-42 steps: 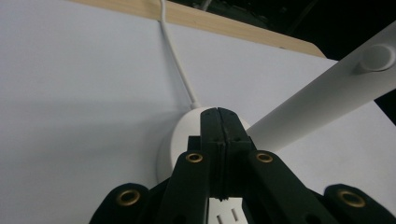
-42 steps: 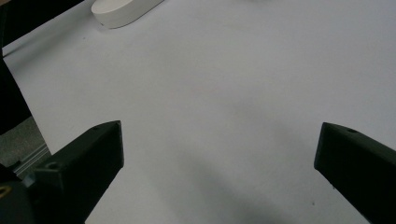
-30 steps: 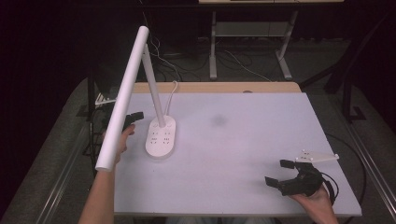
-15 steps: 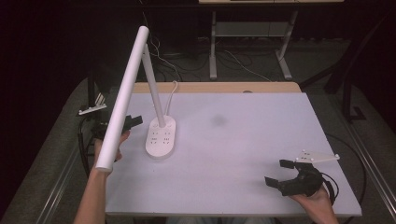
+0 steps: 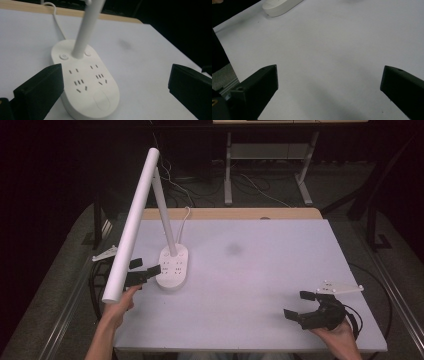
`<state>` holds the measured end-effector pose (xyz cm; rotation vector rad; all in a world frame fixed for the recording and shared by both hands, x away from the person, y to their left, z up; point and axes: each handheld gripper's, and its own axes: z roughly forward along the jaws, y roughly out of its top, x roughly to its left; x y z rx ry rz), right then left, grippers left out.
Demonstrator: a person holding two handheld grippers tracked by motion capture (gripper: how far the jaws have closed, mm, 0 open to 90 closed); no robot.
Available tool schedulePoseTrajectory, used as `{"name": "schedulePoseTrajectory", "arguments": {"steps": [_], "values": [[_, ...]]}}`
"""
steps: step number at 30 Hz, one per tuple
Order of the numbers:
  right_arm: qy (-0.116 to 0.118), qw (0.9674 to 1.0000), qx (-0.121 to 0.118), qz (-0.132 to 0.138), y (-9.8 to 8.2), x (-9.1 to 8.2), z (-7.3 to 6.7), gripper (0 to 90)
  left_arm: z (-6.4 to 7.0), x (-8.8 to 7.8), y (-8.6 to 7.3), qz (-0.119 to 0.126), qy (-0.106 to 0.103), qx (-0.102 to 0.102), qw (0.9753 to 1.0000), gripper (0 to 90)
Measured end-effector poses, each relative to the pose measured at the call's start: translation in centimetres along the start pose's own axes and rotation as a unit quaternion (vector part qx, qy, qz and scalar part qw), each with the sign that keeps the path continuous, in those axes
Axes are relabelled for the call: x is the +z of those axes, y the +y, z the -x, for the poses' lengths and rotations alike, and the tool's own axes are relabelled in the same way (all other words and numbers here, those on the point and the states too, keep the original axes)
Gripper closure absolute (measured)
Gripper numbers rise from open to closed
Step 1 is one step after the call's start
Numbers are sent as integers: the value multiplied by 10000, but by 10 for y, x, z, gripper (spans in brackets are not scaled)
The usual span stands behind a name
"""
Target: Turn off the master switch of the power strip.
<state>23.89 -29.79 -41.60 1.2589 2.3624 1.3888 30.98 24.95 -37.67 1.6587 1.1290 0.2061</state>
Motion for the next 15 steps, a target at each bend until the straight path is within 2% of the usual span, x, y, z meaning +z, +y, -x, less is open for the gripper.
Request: {"name": "schedulePoseTrajectory", "arguments": {"steps": [7, 15], "values": [[-1, 10000, -21, 14, 0, 0, -1, 7, 21, 4, -17, -118, -192, 272, 9994, 0], [-10, 10000, -29, 33, 0, -1, -1, 7, 33, 12, -30, -291, -342, 545, 9975, 0]]}}
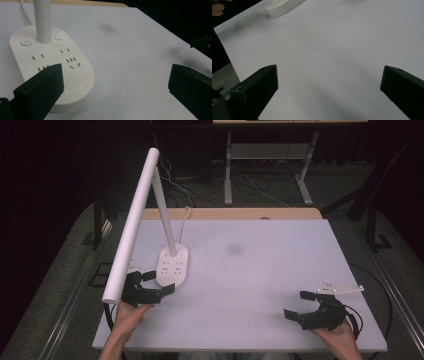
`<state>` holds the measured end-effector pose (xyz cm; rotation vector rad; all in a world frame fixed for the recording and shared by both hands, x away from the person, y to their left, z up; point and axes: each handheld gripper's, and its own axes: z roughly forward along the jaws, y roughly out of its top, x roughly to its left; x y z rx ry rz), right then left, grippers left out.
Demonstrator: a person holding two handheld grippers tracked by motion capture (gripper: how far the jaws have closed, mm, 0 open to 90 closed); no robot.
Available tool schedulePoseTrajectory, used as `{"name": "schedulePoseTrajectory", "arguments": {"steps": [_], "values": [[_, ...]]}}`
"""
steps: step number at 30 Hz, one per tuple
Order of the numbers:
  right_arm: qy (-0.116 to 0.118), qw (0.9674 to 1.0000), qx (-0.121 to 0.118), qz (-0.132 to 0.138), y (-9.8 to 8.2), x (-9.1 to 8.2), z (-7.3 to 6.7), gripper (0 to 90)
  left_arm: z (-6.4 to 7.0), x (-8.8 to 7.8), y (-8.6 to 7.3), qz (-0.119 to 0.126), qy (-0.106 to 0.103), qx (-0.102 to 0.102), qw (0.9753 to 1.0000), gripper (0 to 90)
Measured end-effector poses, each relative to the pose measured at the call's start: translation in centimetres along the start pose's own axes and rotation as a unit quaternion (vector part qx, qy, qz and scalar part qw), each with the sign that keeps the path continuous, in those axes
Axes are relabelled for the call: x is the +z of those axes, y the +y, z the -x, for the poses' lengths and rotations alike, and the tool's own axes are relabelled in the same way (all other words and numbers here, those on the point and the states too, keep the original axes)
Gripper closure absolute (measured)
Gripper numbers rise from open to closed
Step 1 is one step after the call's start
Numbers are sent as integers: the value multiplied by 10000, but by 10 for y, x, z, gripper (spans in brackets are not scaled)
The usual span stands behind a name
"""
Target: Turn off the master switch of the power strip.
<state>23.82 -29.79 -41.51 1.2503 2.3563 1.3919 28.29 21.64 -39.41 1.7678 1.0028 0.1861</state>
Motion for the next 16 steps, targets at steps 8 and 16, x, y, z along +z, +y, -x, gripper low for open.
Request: {"name": "schedulePoseTrajectory", "arguments": {"steps": [8, 16], "values": [[-3, 10000, -12, 4, 0, 0, 1, 7, 11, 10, -12, -148, -271, 181, 9994, 0], [15, 10000, -10, -21, 0, 1, 0, 7, 17, 21, -20, -351, -504, 293, 9977, 0]]}}
